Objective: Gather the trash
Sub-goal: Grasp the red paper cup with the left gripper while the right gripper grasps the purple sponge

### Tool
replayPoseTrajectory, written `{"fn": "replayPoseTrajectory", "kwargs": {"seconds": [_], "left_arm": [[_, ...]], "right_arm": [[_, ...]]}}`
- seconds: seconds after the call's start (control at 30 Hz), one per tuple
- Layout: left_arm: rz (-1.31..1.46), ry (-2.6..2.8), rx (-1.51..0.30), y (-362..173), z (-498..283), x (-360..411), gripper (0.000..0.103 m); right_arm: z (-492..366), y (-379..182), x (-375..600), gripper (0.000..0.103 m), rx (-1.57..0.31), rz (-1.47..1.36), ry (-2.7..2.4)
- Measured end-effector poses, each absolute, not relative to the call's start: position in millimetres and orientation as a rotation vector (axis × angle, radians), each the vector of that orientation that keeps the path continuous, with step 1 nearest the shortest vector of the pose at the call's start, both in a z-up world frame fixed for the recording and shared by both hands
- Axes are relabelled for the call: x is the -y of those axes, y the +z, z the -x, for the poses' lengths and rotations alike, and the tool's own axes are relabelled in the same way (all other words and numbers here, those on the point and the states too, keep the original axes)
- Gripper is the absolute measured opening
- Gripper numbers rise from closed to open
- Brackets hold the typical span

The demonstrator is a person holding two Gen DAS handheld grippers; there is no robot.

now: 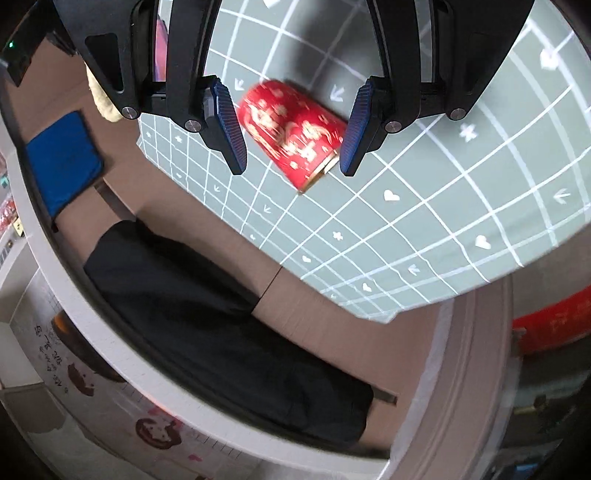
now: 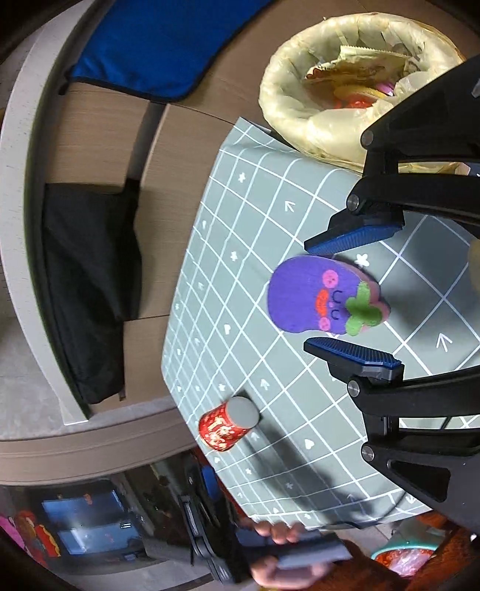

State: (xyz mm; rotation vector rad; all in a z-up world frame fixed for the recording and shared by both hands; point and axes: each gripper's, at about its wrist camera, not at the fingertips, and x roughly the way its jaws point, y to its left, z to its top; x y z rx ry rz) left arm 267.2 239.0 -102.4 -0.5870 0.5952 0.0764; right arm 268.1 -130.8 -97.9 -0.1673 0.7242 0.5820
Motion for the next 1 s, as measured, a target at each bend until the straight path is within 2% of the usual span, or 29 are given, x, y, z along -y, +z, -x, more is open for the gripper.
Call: {"fn": "replayPoseTrajectory", "kwargs": {"seconds": [0.17,0.5,0.63,0.77,1.0], "left_arm": [[0.634,0.054,-0.651,-123.0,-284.6,-249.9,0.053],[0.568,-0.146,-0.746,-124.4,-268.6,-205.2,0.053],[0.570,-0.123,-0.725,-119.4,-255.5,-202.5,0.053],[0.589,-0.071,-0.695,-114.4,-245.8,-208.6,0.053],[0.586,-0.079,-0.727,-116.2,-244.6,-205.9,0.053]], "right_arm": [[-280.6,-107.1,132.2,0.044,-0.756,0.134,0.602],[-329.8,-136.3,118.7,0.045,-0.851,0.052,0.569],[-331.3,-144.3,115.7,0.052,-0.866,0.003,0.594],[-330.1,-149.2,100.2,0.066,-0.893,0.042,0.623],[-315.9,-143.2,89.5,0.065,-0.860,0.142,0.619]]}}
